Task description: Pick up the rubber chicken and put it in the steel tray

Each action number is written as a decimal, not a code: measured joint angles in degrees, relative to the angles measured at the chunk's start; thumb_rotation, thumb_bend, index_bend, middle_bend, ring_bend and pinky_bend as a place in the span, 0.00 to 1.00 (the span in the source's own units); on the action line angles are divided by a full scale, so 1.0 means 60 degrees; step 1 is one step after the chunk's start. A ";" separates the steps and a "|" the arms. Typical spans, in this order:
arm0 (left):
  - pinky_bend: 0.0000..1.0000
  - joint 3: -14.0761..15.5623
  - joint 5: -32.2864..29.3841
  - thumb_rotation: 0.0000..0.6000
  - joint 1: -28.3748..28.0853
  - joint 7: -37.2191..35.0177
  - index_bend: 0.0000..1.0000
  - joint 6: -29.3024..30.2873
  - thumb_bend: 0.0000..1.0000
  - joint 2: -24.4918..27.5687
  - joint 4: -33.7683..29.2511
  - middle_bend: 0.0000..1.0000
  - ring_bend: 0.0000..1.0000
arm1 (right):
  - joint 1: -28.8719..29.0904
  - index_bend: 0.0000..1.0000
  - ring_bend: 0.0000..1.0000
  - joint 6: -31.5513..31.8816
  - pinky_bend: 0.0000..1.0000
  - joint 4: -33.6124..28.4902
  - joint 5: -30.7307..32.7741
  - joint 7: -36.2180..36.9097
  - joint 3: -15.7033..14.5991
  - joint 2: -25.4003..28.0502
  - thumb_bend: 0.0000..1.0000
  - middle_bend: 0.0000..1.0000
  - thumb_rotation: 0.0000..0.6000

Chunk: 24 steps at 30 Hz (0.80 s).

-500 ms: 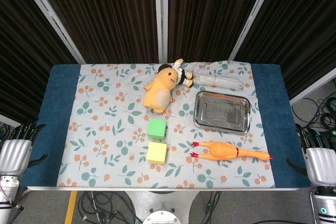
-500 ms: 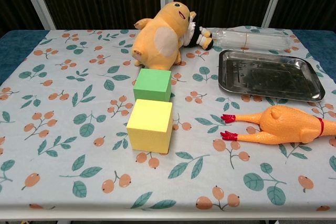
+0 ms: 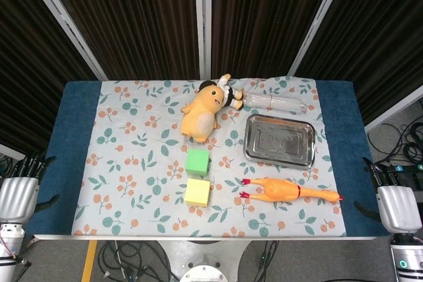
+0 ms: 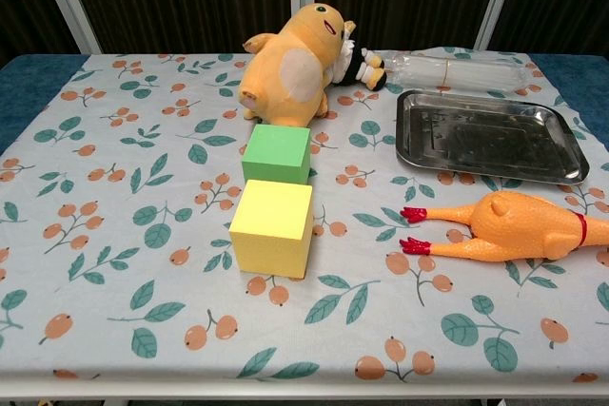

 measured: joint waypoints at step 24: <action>0.18 0.0211 -0.0106 1.00 0.0101 -0.0812 0.24 -0.0352 0.02 -0.0037 0.0258 0.18 0.08 | 0.1852 0.32 0.25 -0.3341 0.40 0.3102 0.0310 -0.1467 -0.0443 -0.2934 0.19 0.40 1.00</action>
